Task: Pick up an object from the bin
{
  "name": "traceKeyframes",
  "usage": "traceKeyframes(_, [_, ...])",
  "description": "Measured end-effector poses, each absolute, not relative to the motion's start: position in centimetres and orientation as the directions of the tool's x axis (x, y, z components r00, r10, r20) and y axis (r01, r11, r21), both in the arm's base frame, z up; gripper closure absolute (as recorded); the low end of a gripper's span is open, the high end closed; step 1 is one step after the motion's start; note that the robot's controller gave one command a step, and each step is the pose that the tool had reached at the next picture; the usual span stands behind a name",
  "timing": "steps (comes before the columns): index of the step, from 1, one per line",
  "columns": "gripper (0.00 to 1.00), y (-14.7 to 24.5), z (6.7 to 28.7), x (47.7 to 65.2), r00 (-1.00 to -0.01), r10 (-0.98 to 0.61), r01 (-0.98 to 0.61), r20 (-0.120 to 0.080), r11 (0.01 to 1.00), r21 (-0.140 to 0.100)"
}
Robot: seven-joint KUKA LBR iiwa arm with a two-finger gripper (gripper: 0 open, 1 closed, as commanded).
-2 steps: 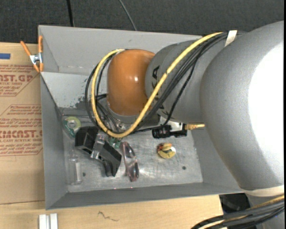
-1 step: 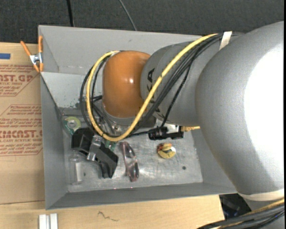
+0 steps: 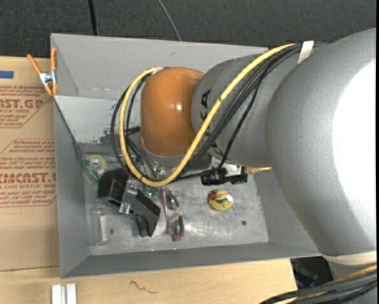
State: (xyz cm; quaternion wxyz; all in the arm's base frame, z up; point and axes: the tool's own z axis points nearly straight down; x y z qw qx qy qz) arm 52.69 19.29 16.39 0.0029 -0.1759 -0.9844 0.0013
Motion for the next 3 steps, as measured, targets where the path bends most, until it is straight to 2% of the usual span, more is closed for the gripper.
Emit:
traceKeyframes(1, [1.0, 18.8, 16.5, 52.8, -0.938, 0.346, 0.346, 0.005, 0.938, -0.004])
traceKeyframes(2, [1.0, 20.4, 17.4, 54.1, -0.949, 0.314, 0.314, 0.004, 0.949, -0.004])
traceKeyframes(3, [1.0, 19.3, 21.9, 52.6, -0.997, 0.083, 0.082, 0.013, 0.997, -0.006])
